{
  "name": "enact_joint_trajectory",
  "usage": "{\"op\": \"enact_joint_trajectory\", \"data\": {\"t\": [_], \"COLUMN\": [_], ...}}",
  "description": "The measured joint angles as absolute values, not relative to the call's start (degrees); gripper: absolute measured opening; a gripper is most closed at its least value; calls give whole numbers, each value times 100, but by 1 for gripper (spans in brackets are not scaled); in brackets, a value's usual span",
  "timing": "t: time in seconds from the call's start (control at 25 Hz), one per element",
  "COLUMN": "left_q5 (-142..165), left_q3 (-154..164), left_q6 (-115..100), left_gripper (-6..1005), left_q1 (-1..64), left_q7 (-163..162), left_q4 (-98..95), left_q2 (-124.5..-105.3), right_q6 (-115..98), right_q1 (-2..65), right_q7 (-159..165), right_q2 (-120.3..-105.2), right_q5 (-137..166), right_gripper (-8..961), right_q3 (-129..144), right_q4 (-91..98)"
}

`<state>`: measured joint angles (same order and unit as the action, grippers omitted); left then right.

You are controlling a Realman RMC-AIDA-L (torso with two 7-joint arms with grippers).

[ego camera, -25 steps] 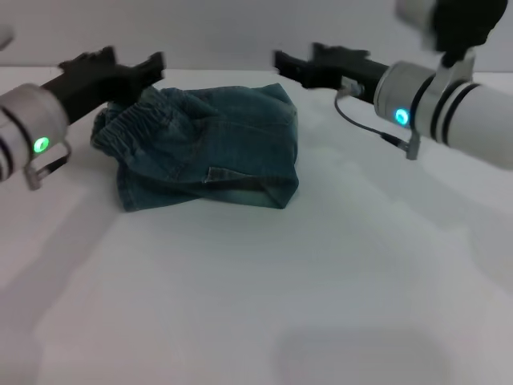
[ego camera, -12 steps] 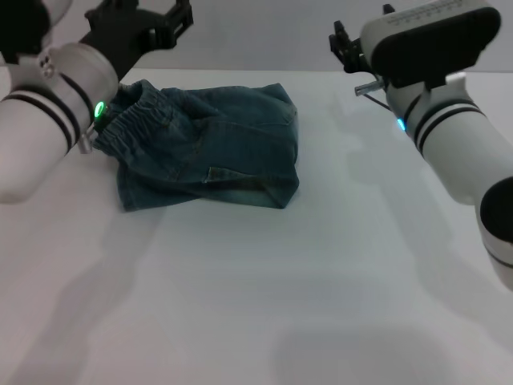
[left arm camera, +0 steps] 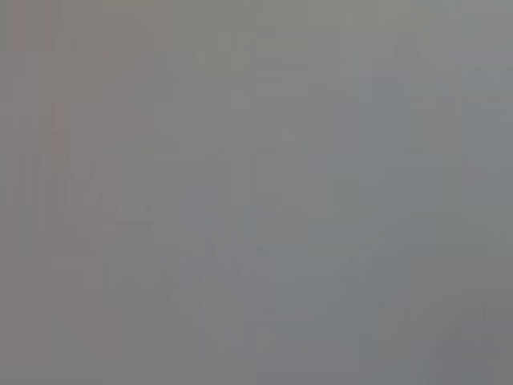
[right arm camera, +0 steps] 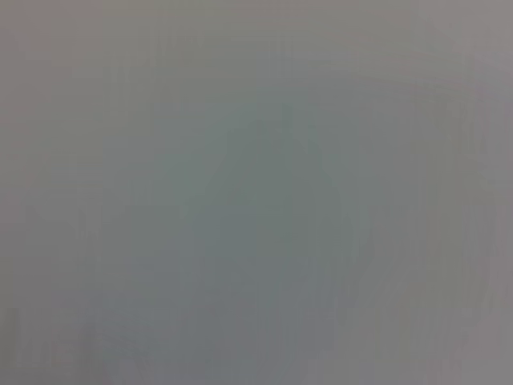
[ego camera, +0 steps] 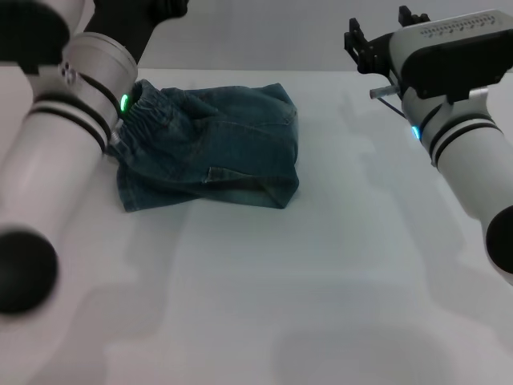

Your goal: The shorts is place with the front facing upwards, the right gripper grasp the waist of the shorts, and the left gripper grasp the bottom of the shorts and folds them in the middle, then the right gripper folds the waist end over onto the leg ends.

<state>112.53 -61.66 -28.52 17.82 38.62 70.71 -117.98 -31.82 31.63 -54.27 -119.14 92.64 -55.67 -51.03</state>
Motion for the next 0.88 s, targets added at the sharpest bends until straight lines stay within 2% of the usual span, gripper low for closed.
{"op": "enact_joint_trajectory", "data": {"t": [0.24, 0.48, 0.6, 0.88], "left_q5": [13779, 13894, 13878, 13825], "left_q3": [-5487, -5386, -5344, -5038], "left_q6": [-4942, -4958, -4908, -4661], "left_gripper": [725, 726, 726, 726], "left_q1": [2073, 2600, 2653, 2905], "left_q7": [1651, 829, 551, 372], "left_q4": [5530, 4183, 3873, 3200], "left_q2": [-11833, -11837, -11848, -11869], "right_q6": [-3837, -5933, -6102, -6054], "right_q1": [3096, 3033, 3029, 2840], "right_q7": [-4933, -2000, -798, -633], "right_q2": [-11917, -11939, -11947, -11956], "right_q5": [9997, 12354, 12813, 12790], "right_gripper": [693, 693, 694, 693], "right_q3": [-5042, -3780, -3662, -3511], "right_q4": [-4860, -3655, -3237, -3150]}}
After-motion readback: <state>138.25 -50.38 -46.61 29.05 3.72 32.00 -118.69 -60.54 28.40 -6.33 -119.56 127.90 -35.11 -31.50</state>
